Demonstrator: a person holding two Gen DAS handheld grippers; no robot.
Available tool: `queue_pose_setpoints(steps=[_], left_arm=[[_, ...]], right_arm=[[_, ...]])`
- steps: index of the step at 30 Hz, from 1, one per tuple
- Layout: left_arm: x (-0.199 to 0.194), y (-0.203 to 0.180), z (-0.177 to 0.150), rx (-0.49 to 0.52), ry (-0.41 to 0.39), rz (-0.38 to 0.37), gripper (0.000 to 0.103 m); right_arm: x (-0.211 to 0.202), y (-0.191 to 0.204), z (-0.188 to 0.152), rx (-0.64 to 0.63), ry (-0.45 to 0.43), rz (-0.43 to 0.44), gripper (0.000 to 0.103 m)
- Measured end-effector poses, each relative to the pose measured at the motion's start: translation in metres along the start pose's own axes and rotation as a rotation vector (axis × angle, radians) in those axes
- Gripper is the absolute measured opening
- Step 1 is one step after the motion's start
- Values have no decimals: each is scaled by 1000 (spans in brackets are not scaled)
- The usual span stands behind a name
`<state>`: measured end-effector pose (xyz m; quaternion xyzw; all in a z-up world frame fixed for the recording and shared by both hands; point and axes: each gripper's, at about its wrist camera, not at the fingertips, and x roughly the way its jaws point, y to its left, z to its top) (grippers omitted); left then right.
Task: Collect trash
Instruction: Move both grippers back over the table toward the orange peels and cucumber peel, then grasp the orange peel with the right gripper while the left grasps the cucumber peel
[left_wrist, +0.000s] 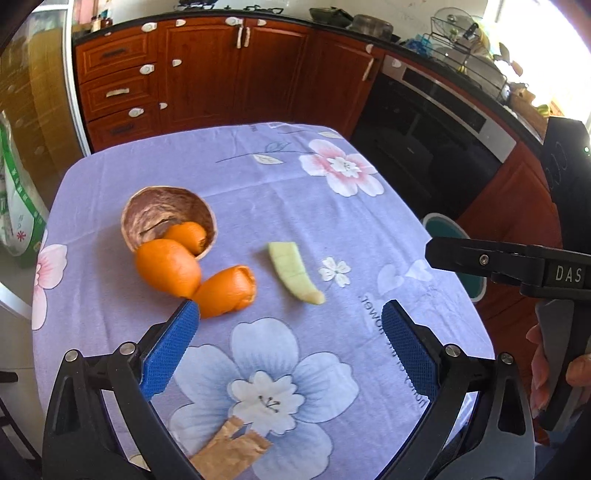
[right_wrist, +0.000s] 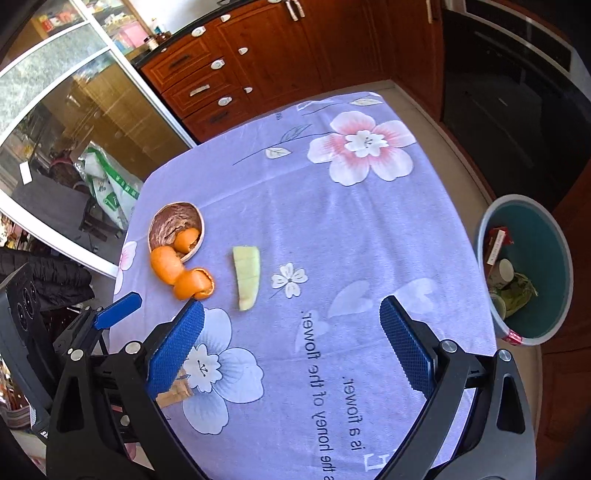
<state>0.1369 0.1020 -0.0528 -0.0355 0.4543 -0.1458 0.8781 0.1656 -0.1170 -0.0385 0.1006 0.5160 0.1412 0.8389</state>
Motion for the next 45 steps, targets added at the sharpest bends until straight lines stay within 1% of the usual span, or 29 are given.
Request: queue_pose_setpoints(steps=[5,8,11,15,19,23,27,28,29,31,34,35,36,37,38,39,40,41,45], left_arm=[[-4,50,-14,-65,-23,43,99],[-5,69,-19,-64,-46,86,99],[-4,80,-20,-56,-59,111,99],[2,94,-20,-65,-52,96,99],[8,108,-23,-87,-34,105,99],[11,125,-24,-132,-22,107,99],[13,133,-24,-145,-11,122,99],[14,135,-25,-148,-8,124,99],[15,135,-25,-153,-5,126,99],[17,136,-24,-158,5,122,99],[20,133,-24,-153,11,123,99],[21,132,-24,-151,12,124,99],[22,131,-24,-151,14,124,99],[23,130,-24,-152,16,123,99],[24,129,-23,-154,18,121,99],[24,128,-23,-154,19,120,99],[25,127,-23,-152,20,120,99],[25,126,-22,-150,20,121,99],[27,117,-21,-143,24,117,99]], right_arm=[[26,37,-1,-128,2,-22,92],[40,54,0,-182,3,-29,92],[54,66,1,-238,6,-24,92],[71,77,4,-267,21,-17,92],[91,87,9,-280,71,20,92],[112,99,11,-319,89,18,92],[130,105,11,-339,96,27,92],[133,107,11,-348,94,26,91],[136,109,11,-358,94,24,85],[143,112,9,-369,102,28,81],[149,117,4,-392,113,43,64],[149,118,3,-398,115,49,63],[149,118,2,-403,114,54,59],[148,119,1,-406,115,59,53],[147,119,0,-408,116,63,42],[145,119,0,-410,115,61,39],[144,117,0,-411,116,66,31],[142,115,-1,-407,121,74,29],[128,102,-1,-379,113,88,25]])
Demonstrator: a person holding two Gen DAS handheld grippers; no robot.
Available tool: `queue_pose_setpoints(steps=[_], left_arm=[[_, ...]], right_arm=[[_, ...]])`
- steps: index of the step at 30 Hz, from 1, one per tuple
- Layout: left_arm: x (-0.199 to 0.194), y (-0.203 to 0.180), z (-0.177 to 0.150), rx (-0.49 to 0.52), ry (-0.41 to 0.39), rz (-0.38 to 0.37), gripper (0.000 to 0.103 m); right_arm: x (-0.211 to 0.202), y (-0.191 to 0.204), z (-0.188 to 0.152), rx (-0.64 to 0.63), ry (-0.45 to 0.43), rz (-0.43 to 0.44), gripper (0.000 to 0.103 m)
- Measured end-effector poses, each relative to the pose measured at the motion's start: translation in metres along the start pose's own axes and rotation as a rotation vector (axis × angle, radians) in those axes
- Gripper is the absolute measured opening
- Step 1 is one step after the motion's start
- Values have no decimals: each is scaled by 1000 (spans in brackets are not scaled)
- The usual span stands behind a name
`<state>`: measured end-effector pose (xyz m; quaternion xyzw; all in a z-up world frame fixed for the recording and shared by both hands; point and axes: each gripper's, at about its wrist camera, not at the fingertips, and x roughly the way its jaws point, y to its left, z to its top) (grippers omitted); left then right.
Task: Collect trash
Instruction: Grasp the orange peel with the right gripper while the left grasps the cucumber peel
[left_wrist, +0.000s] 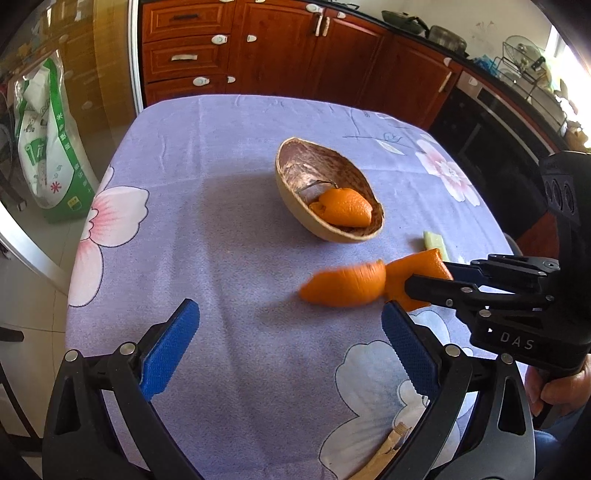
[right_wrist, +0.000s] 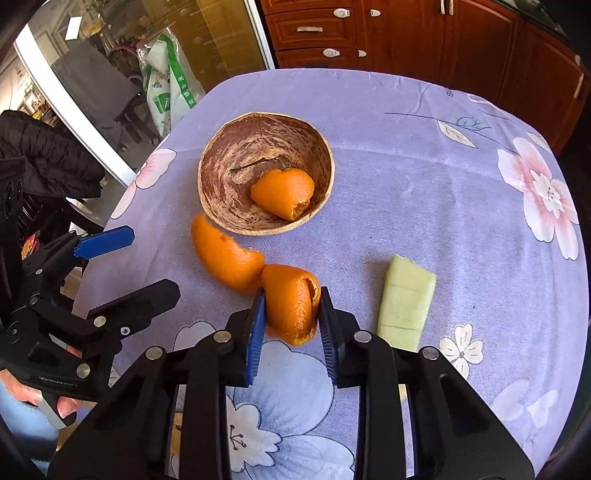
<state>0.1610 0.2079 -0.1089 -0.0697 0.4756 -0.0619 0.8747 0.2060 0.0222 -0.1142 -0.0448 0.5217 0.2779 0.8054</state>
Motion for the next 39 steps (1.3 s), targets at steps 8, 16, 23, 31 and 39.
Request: queue_pose_setpoints(steps=[8,16,23,31,39], left_arm=[[-1,-28,4,42,0,-8,99],[7,-80,5,110,25,-60,99],[29,-131,2,167,65,-99,99],[55,-154,5,173,100,-72,74],[58,-160,-3,203,106,-28,48]], right_arm=[[-42,-31,-2,82,-80,-16,24],[-87,-79,-12,194,-172,-60,24],[-109,-113,-31,260,-209,-75,24],[-115,-137,-48,296,-213,-61,25],[-112,-147,-54,309,-211,-32,25]])
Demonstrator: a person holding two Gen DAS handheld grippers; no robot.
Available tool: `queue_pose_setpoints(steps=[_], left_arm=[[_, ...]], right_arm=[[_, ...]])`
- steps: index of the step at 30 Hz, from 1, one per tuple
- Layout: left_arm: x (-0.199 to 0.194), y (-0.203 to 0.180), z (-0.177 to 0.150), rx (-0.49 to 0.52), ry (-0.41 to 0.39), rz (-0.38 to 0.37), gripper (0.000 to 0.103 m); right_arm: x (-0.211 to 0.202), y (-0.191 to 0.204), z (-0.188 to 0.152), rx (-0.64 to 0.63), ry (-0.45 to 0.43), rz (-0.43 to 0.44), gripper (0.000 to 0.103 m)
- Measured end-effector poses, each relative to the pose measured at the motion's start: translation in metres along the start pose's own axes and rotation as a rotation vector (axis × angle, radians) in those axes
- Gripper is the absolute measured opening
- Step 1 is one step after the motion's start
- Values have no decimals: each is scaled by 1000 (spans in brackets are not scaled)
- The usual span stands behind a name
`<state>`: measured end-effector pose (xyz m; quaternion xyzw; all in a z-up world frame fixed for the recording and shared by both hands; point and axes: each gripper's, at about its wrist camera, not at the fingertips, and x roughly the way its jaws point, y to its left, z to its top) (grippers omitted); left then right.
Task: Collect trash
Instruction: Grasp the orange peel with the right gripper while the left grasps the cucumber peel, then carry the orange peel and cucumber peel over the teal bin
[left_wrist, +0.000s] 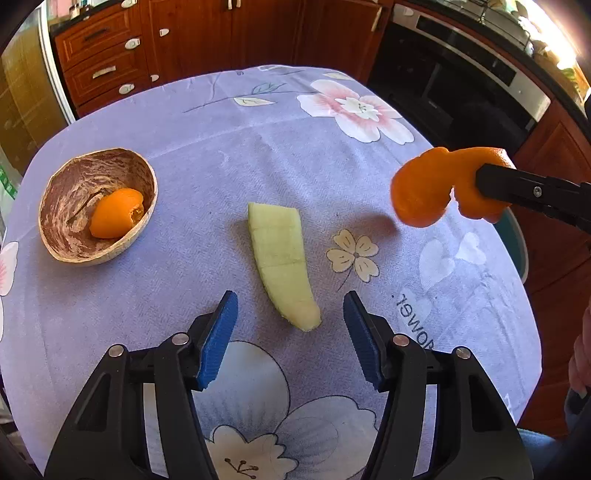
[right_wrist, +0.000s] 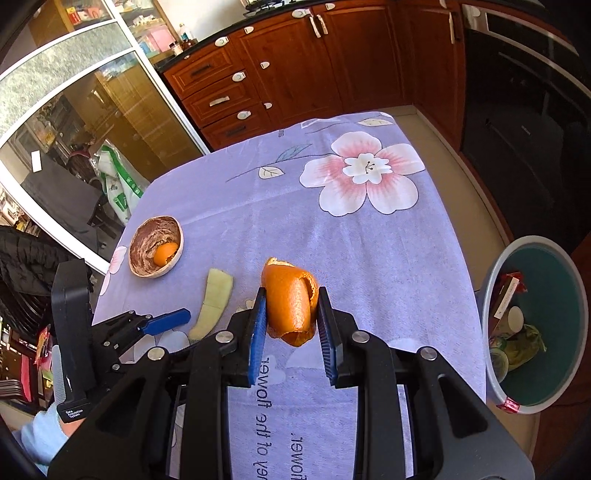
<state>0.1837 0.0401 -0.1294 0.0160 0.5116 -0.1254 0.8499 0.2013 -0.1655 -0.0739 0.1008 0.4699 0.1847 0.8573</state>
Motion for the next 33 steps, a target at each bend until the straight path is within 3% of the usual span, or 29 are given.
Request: queue_pose_setpoints(steps=[2,16,33], left_arm=[[0,-1,0,11,-7,18,23],[-34,-7,6,15,-71,35,22],[-86,-48,9,86,-151,16,22]], right_arm=[[2,0,-1,5,4,7,25],[-23,-1,-4,6,-39,5,25],[-75,-15,-15,25,-121,8,25]])
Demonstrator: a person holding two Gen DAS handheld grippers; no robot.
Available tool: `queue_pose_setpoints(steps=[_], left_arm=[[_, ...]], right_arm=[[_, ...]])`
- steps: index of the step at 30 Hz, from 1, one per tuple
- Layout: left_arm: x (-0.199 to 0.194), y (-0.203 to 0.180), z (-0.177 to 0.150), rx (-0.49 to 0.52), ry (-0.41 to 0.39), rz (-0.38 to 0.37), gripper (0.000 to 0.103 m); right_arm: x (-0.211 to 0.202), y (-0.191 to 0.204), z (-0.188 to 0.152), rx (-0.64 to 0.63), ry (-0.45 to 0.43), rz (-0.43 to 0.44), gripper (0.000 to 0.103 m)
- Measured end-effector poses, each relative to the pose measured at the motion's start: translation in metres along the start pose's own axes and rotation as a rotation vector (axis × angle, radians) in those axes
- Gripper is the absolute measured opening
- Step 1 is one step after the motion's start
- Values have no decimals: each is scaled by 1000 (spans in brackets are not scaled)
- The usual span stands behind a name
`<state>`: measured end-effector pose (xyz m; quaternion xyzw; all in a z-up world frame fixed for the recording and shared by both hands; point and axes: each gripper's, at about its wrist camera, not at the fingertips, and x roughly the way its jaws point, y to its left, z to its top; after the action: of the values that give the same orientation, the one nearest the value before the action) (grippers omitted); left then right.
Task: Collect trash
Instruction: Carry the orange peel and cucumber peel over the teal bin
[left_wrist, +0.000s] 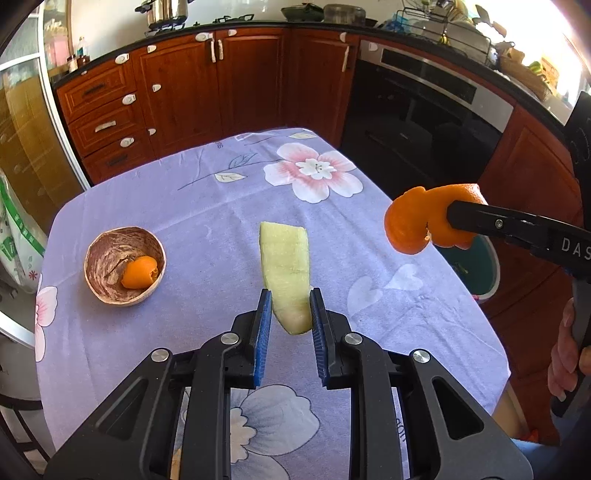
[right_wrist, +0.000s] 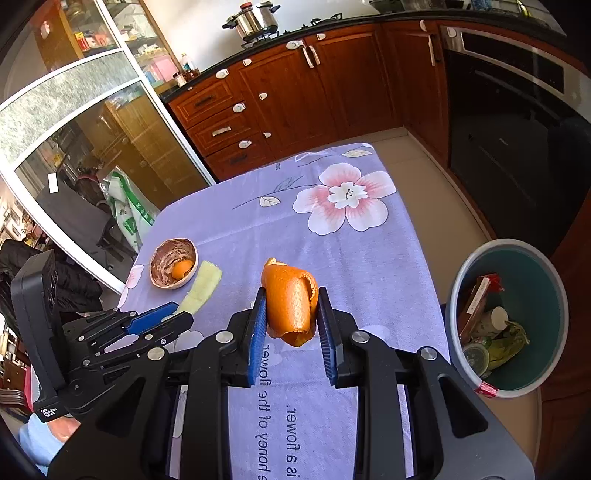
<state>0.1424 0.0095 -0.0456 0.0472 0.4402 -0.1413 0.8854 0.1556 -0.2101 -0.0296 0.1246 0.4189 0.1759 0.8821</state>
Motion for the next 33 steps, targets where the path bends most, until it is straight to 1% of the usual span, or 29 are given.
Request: queue_pose_setpoints(steps=[9,12,18,27,33], left_arm=[[-12,-43,8,71,-25,-27,22],[-13,-58,11,92,-25,-43,22],[-10,-91,17,133,-17,-79,22],[8,-150,23,203,13,-156,22],[29,-188,29,247,43,-198,22]], right_arm=[[-29,-20,-7,28,-43,-15,25],[-40,-30,-11,34,-59,-39,25],[-61,-56,-20,75,-88,-57,25],[-84,-103,-36,139,-97,-108,25],[-98,-146,-46,198,-101,-154,25]])
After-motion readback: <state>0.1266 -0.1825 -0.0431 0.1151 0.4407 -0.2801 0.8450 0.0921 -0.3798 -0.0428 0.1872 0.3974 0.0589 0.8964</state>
